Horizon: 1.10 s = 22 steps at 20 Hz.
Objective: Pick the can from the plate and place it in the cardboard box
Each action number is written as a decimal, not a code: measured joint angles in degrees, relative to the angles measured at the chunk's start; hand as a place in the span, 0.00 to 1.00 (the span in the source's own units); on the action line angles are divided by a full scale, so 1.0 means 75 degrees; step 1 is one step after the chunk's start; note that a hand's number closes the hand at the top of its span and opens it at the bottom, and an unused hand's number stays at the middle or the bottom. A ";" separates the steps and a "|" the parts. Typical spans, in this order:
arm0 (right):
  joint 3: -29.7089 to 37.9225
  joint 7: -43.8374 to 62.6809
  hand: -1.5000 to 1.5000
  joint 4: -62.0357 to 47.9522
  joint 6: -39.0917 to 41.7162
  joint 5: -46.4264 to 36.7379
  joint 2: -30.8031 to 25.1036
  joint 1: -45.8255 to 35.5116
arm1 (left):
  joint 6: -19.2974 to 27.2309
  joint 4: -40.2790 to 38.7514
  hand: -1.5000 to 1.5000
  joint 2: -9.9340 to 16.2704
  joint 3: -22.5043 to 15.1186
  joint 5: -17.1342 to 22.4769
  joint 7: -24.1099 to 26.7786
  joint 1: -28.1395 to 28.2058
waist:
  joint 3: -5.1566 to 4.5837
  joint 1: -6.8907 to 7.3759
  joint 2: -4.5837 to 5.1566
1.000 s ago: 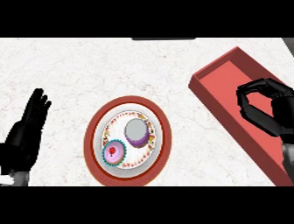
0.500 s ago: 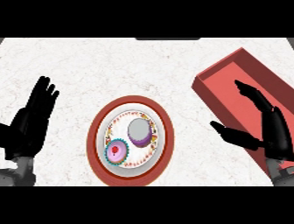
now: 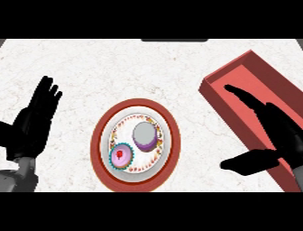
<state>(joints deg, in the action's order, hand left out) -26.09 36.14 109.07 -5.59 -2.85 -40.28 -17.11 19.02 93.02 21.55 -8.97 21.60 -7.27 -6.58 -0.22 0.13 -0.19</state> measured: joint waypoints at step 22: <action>-0.0594 0.3243 0.00 -0.0604 0.1048 -0.0749 0.3377 -0.2265 | -0.0437 0.0021 0.50 -0.0531 0.0393 -0.0530 -0.0126 0.0007 | 0.0025 0.0013 0.0020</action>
<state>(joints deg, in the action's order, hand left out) -30.55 60.46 104.54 2.26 -8.46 -14.95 -34.10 15.74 93.18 17.57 -6.03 17.62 -8.22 -6.53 -0.03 0.22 -0.04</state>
